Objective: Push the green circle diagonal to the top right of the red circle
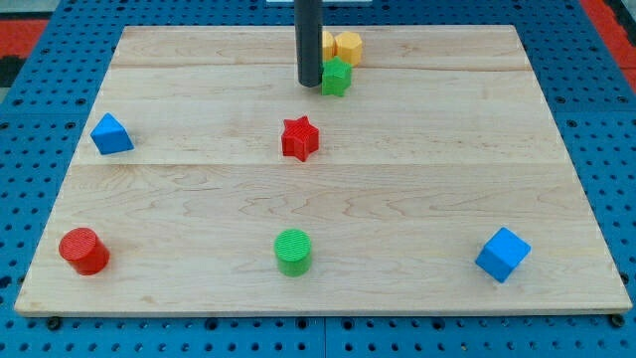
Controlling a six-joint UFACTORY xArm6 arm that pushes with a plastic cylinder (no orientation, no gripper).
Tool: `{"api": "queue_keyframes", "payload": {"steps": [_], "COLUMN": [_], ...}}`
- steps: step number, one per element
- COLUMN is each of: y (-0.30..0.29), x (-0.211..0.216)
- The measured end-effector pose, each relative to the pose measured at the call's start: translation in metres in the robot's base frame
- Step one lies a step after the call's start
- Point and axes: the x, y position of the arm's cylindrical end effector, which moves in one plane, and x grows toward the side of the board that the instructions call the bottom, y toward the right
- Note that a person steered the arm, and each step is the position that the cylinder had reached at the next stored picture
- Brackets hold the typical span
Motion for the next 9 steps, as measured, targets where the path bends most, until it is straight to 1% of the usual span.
{"api": "queue_keyframes", "payload": {"steps": [1,3,4,5,6,7,9], "y": [0.005,0.071,0.071,0.025,-0.058,-0.123,-0.158], "x": [0.018,0.136,0.22,0.272,0.27,0.248,0.269]}}
